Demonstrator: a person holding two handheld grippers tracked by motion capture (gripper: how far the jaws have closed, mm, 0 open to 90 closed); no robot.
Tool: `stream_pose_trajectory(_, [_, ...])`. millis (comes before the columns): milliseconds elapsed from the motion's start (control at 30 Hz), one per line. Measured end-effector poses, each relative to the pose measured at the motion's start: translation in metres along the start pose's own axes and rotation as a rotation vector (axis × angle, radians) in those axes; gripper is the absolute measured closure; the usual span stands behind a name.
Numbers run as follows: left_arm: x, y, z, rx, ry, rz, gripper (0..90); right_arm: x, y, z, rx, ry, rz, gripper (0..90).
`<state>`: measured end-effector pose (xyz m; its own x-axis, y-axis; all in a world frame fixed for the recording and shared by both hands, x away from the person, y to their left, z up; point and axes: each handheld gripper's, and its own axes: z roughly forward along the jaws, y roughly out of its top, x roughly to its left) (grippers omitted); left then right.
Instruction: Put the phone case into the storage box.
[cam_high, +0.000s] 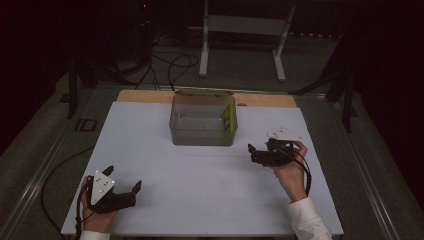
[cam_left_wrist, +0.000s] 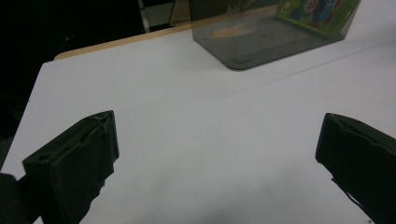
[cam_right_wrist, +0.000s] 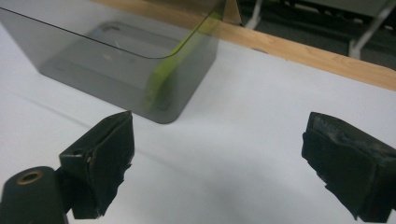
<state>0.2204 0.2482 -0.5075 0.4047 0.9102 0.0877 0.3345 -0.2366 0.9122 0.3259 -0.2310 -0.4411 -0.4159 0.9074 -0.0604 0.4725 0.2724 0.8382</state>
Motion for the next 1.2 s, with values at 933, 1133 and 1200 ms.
stream_pose_trajectory(933, [0.002,0.003,-0.003,-0.055,-0.024,-0.033,0.0,-0.007,-0.086,-0.049,-0.255,0.017,0.043,9.7])
stream_pose_trajectory(1133, [-0.002,0.007,-0.003,-0.079,-0.028,-0.041,0.0,-0.007,-0.093,-0.052,-0.275,0.025,0.042,9.7])
stream_pose_trajectory(1200, [-0.004,0.008,-0.002,-0.088,-0.026,-0.045,0.0,-0.007,-0.093,-0.052,-0.271,0.023,0.04,9.7])
